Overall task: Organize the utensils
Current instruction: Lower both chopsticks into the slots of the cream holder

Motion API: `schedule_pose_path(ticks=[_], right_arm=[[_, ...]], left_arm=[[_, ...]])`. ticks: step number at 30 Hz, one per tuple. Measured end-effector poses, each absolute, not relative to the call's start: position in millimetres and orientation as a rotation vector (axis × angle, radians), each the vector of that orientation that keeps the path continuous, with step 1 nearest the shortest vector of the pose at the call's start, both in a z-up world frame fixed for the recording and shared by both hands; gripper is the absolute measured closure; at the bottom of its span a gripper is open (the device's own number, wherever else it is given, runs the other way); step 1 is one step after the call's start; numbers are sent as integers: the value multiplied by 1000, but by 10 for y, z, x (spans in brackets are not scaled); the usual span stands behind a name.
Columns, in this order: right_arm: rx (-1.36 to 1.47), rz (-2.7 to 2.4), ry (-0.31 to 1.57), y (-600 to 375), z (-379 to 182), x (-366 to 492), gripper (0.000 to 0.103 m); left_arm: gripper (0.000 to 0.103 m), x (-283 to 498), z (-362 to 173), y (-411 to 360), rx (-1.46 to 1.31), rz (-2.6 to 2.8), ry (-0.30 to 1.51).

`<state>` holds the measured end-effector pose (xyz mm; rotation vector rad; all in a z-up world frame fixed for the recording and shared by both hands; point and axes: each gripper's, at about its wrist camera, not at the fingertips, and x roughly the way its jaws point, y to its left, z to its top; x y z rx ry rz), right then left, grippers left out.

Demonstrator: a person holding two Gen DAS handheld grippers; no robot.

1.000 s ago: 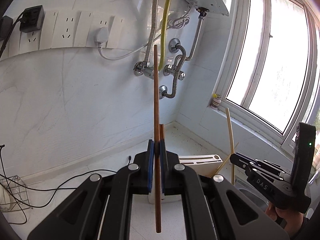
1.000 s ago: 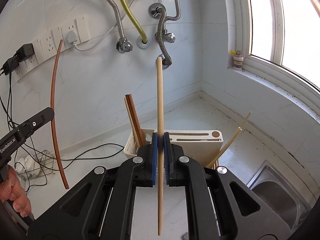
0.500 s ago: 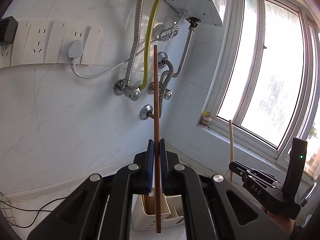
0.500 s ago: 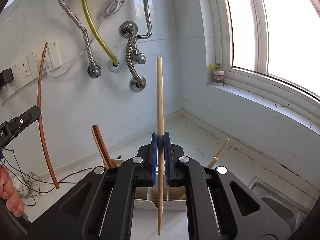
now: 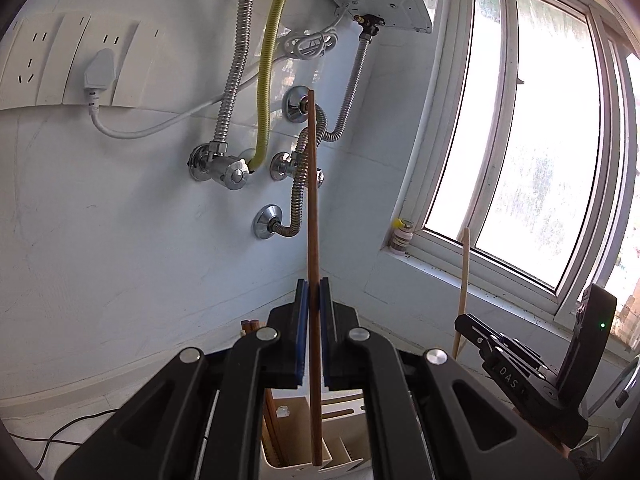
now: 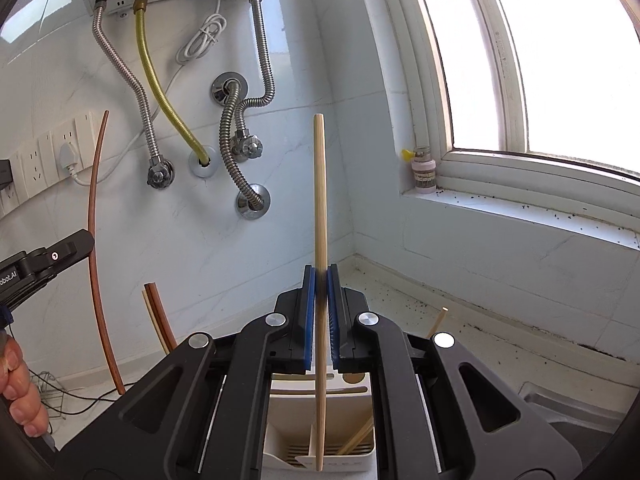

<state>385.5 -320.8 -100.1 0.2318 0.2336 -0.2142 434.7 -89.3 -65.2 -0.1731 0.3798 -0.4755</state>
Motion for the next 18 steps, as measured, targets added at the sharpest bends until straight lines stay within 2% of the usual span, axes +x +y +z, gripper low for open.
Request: schedule_pose_path(ticks=[18], right_arm=[[165, -202, 155, -3109, -1422, 3946, 97]], left_arm=[[98, 4454, -1061, -891, -182, -450, 352]])
